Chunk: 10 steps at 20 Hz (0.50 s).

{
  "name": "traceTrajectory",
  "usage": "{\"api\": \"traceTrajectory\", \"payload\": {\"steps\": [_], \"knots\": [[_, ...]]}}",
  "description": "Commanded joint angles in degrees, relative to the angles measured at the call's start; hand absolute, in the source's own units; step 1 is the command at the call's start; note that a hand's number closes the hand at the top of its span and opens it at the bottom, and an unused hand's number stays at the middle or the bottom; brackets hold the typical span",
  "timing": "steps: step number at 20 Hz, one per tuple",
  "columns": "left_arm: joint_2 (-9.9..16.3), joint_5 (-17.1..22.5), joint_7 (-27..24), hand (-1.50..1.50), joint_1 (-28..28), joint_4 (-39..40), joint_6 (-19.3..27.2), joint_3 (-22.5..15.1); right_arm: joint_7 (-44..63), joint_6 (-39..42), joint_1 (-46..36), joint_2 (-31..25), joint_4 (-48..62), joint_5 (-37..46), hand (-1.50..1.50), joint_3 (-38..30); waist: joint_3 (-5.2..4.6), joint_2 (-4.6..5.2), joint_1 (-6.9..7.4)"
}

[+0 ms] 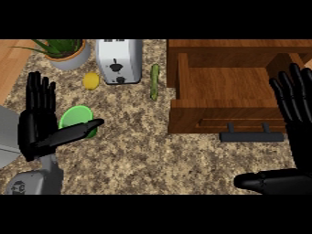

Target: Pick up the cup, place it into the drawer and close the drawer

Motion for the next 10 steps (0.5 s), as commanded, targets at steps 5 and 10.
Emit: {"api": "traceTrajectory", "payload": {"steps": [5,10], "knots": [[0.8,1.4,-4.5,-1.5,2.6,5.1,-0.3,2.4,-2.0,0.7,0.3,0.6,1.7,0.6,-1.5,0.6,0.0,-0.01,0.06],[0.5,3.0,-10.2,-1.5,5.7,10.1,-3.2,3.0,0.3,-0.7,0.0,1.6,-0.3,2.1,-1.5,2.8,0.0,-0.01,0.09]]}}
